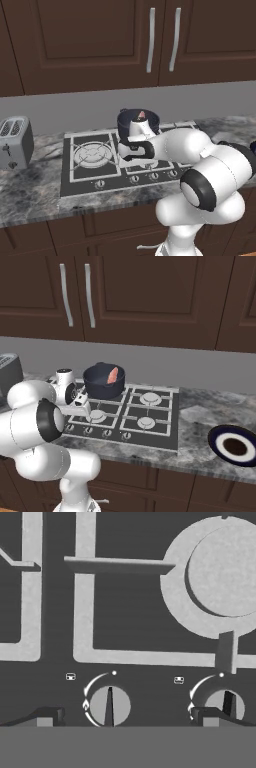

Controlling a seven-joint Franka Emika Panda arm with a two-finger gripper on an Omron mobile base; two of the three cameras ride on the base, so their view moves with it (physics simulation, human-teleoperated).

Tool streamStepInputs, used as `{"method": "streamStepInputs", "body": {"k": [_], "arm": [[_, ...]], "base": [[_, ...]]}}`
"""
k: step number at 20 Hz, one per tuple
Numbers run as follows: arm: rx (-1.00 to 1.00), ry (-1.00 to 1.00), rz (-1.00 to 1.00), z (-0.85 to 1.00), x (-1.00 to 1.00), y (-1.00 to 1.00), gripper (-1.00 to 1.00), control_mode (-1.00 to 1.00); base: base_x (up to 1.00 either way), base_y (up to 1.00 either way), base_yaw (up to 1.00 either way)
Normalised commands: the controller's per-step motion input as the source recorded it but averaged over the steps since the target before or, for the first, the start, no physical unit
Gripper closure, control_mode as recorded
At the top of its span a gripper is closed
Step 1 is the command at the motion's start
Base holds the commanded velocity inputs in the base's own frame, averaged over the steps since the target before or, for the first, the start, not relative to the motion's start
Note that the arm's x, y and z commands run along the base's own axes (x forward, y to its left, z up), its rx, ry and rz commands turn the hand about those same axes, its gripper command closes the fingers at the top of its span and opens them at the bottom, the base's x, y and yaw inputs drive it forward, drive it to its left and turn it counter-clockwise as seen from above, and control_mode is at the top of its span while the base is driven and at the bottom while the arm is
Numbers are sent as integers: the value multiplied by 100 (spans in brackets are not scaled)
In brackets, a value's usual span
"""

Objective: Retrieve the frozen meat and place it in the pot on a burner. Then turn the burner on.

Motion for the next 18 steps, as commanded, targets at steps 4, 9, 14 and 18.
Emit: {"method": "streamStepInputs", "body": {"k": [4, 9, 14, 18], "arm": [[0, 0, -1, -5, 0, 0, -100, -100], [0, -2, -1, -8, 0, 6, -100, -100], [0, 0, 0, -3, 0, 1, -100, -100], [0, -1, 0, -3, 0, 0, -100, -100]], "base": [[0, 0, 0], [0, 0, 0], [0, 0, 0], [0, 0, 0]]}}
